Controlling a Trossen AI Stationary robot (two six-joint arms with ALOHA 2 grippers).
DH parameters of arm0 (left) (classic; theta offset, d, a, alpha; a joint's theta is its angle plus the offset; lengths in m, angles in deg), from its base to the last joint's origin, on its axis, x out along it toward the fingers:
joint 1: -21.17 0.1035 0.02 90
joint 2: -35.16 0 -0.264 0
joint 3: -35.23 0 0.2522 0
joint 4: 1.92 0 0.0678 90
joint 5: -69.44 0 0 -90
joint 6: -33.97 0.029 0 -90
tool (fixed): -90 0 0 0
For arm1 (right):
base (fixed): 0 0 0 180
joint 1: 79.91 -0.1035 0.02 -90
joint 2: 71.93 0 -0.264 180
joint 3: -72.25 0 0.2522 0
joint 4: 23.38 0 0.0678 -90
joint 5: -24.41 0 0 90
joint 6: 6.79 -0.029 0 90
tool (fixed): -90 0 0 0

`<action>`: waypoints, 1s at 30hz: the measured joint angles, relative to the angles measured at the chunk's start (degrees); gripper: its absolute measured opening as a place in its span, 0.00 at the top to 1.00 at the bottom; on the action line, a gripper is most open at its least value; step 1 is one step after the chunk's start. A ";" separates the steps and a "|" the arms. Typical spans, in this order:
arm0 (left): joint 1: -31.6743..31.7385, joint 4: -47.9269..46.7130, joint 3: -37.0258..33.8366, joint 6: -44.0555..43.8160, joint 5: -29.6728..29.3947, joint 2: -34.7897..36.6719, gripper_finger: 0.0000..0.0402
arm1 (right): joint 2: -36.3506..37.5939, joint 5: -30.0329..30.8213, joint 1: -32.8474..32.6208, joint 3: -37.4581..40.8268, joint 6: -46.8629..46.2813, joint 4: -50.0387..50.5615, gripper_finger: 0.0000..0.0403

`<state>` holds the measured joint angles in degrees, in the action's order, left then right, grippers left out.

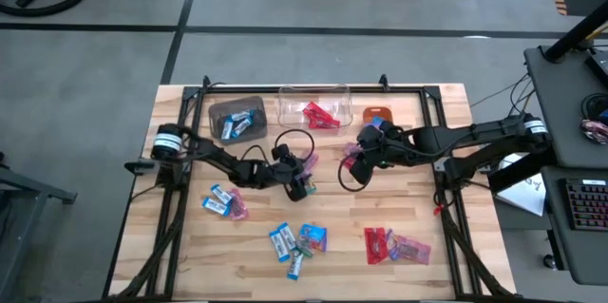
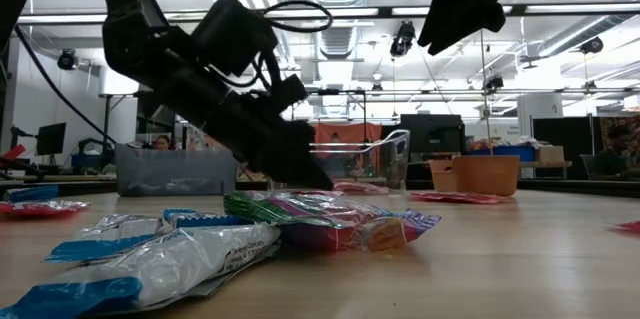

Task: Sort candy
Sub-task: Put the red chocolate into the transparent bin

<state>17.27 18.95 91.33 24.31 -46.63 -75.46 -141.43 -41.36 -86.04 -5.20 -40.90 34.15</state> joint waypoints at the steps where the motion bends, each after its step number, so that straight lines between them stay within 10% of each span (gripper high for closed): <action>1: 0.00 -0.12 0.33 -0.08 -0.02 -0.66 0.43 | 0.00 0.00 0.00 0.05 0.00 -0.06 0.60; 10: 0.03 0.15 3.55 -1.10 -0.60 -4.26 0.53 | 0.00 -0.04 -0.01 0.84 -1.35 -0.54 0.60; 24: 0.09 -2.75 3.26 -3.20 -1.00 -3.45 0.98 | 0.00 -0.11 -0.01 1.89 -2.07 -0.85 0.60; 30: 0.04 -4.07 2.78 -2.97 2.17 -0.75 0.99 | 0.00 -0.09 -0.02 1.89 -2.03 -0.86 0.60</action>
<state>17.31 14.89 94.11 21.34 -44.46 -76.21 -141.43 -41.45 -86.06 -3.31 -42.93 33.30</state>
